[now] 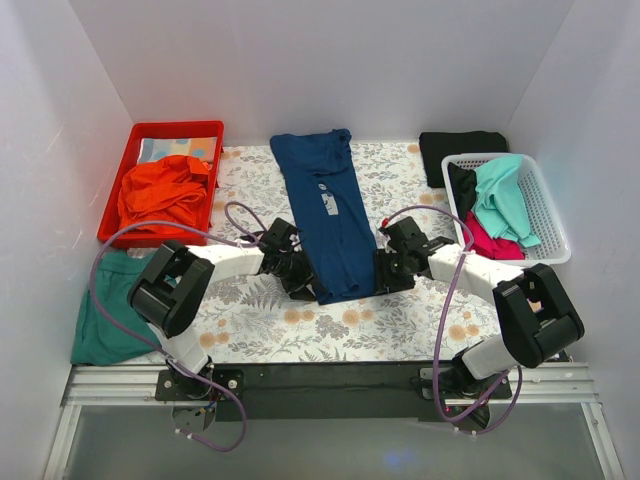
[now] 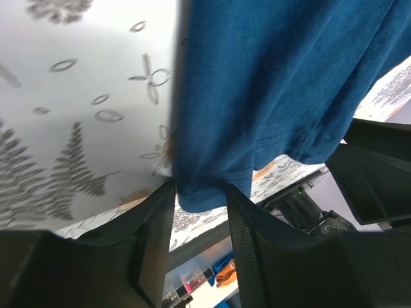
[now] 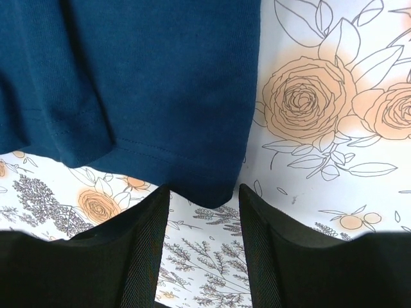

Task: Fold and stack the t-shirts
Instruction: Rotate the tshirt 80 degrees

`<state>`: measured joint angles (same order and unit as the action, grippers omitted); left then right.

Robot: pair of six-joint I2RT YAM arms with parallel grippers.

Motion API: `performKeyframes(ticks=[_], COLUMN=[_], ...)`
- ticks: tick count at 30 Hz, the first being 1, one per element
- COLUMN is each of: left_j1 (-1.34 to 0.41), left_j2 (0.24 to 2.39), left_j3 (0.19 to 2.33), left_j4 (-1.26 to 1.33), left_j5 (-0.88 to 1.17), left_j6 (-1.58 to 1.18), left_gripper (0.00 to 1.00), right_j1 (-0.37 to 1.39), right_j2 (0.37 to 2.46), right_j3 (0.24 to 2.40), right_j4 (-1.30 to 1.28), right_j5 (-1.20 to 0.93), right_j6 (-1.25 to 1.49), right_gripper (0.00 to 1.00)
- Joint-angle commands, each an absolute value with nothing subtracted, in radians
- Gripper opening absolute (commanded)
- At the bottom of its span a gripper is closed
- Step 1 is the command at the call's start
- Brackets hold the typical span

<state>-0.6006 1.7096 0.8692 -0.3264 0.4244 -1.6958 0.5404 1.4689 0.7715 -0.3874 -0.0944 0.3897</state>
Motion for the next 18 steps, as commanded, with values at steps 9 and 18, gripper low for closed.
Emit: performKeyframes(ticks=[9,18], left_j1=[-0.617,-0.617], left_j2=[1.795,1.701], left_j3=[0.899,0.926], left_j4=[-0.382,-0.547], left_j5=[0.384,0.256], left_j6=[-1.703,-1.661], left_gripper=[0.0,0.0], right_j1=[0.517,0.515], right_j2=[1.45,1.413], right_j3=[0.723,0.695], right_j4=[-0.311,-0.347], right_j5=[-0.144,-0.137], right_j6=[0.377,0.362], right_gripper=[0.47,0.01])
